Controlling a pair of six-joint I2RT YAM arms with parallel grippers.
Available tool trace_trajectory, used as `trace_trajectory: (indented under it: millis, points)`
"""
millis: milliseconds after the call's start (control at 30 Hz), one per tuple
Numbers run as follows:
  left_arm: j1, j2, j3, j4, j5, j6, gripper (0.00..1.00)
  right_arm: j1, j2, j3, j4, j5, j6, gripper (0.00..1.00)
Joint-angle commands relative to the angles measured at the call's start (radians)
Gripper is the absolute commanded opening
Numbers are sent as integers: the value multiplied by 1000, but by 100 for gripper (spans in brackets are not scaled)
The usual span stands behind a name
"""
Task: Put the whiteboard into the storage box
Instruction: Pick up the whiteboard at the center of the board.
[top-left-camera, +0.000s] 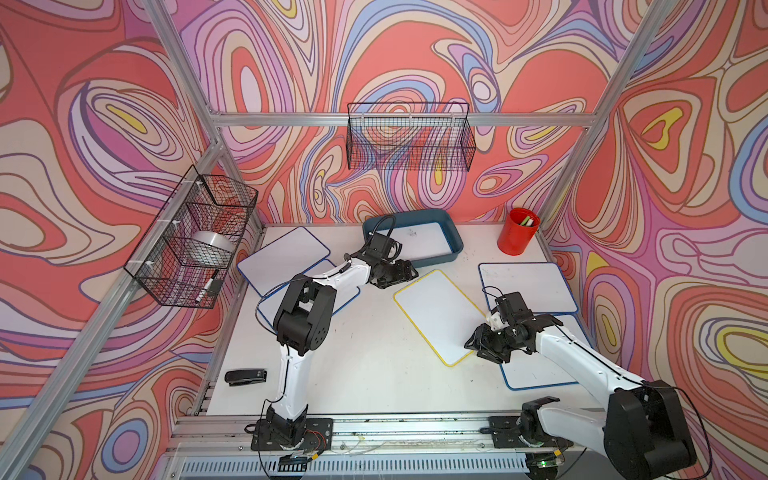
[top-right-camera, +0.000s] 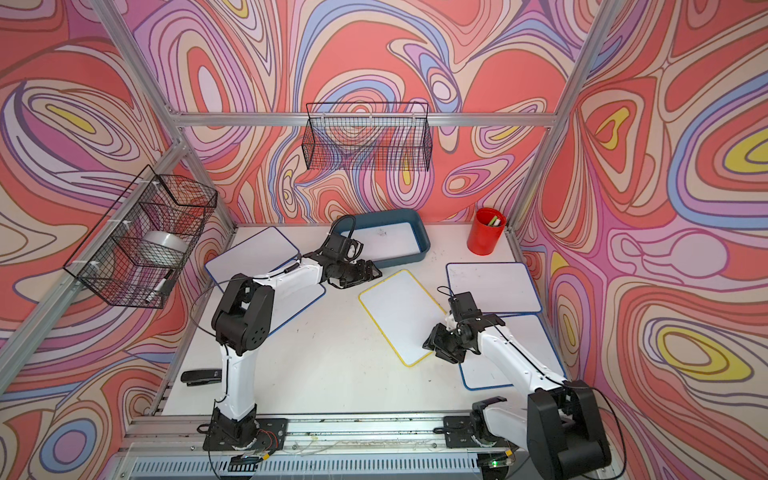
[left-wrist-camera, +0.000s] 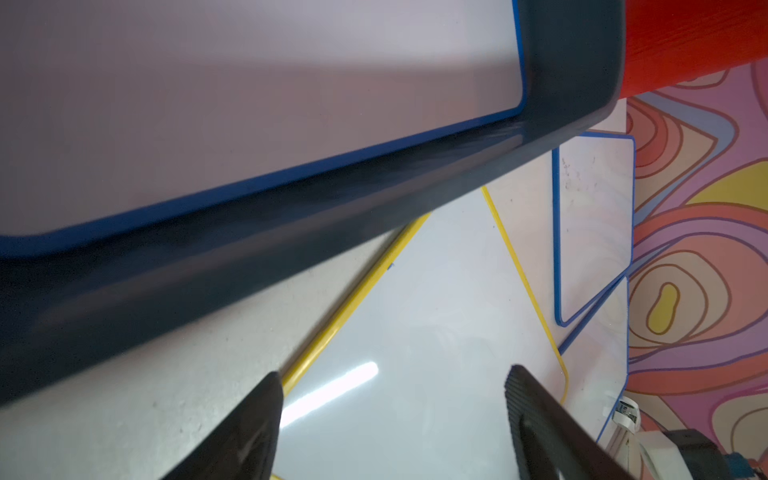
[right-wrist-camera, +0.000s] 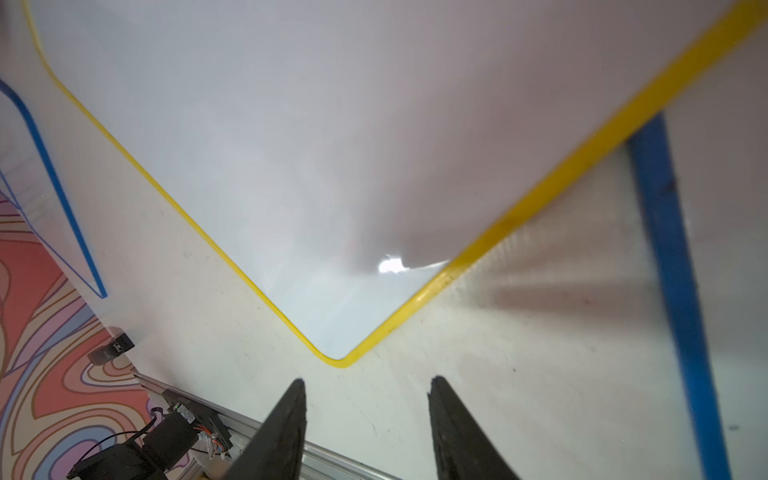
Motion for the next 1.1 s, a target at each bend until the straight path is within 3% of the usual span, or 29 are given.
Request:
trace_trajectory:
  millis: [0,433,767,1067]
  points:
    - [2,43,35,-35,4,70,80,-2,-27,-43,11,27,69,51]
    - [-21,128,56,-41,82,102,79,-8,3,-127,183,120,157,53]
    - [-31,81,-86,-2,90,81,79,-14,71,-207,477,67,236,53]
    - [-50,5,-257,40,83,64,79,-16,3,-208,579,21,174,53]
